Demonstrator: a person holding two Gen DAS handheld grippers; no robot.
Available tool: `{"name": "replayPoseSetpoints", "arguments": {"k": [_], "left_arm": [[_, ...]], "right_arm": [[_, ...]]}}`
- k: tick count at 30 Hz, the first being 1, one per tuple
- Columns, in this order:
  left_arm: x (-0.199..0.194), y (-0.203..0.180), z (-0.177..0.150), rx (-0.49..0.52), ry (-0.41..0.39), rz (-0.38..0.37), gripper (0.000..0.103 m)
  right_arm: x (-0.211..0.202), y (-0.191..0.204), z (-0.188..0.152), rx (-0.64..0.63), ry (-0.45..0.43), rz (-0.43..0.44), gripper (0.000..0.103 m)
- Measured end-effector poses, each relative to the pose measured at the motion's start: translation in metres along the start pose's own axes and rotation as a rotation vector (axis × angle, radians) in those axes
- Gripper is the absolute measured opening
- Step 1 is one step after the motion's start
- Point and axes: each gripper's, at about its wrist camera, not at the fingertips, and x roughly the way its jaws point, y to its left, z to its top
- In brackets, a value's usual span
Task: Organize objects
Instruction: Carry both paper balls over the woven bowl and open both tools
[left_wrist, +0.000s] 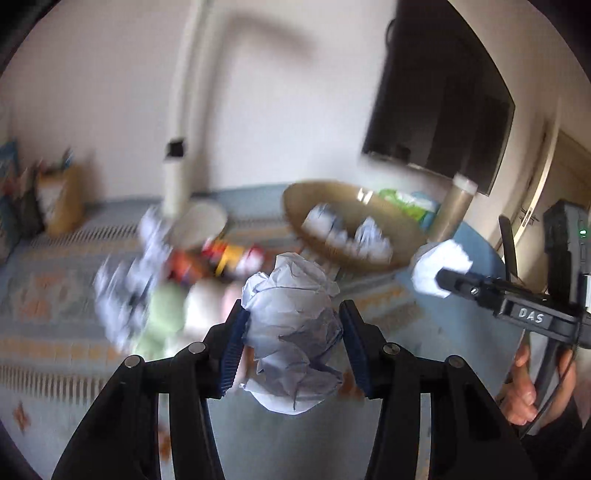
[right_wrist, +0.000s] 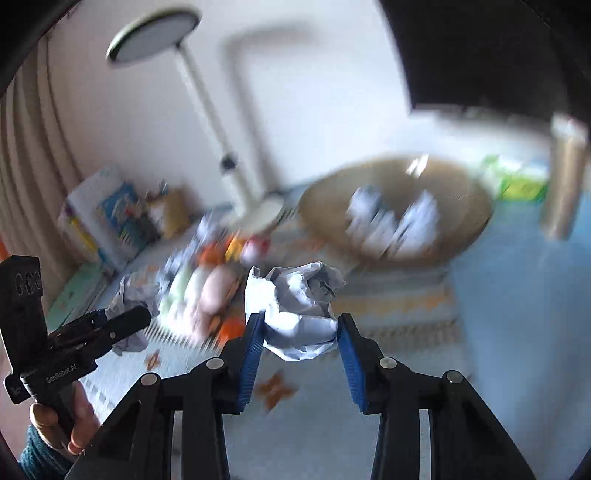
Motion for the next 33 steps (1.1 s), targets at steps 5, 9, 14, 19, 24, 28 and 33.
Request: {"name": "replayPoseSetpoints", "arguments": {"k": [5, 9, 14, 19, 24, 28, 33], "left_arm": [[0.069, -0.033, 0.066, 0.051, 0.028, -0.053, 0.047], [0.121, -0.045, 0.095, 0.004, 0.085, -0.08, 0.047], [0.137, -0.05, 0.108, -0.019, 0.039, -0.068, 0.094], [0.106, -0.032, 0.098, -0.052, 0.011, -0.072, 0.094], [0.043, -0.014, 0.078, -0.067, -0.06, -0.095, 0.094], [-0.027, 0.003, 0.05, -0.092, -0.139, -0.032, 0.095], [-0.074, 0.037, 0.014, -0.125, -0.194, 0.146, 0.103]], "right_arm": [[-0.013, -0.043, 0.061, 0.09, -0.152, -0.148, 0.04], [0.007, -0.078, 0.093, 0.148, -0.171, -0.325, 0.04], [0.043, -0.109, 0.12, 0.161, -0.105, -0.323, 0.056], [0.038, -0.122, 0.111, 0.209, -0.104, -0.324, 0.057], [0.023, -0.104, 0.081, 0.219, -0.068, -0.245, 0.063], [0.013, -0.07, 0.058, 0.195, -0.07, -0.149, 0.067], [0.01, 0.005, 0.033, 0.056, -0.074, -0.064, 0.067]]}}
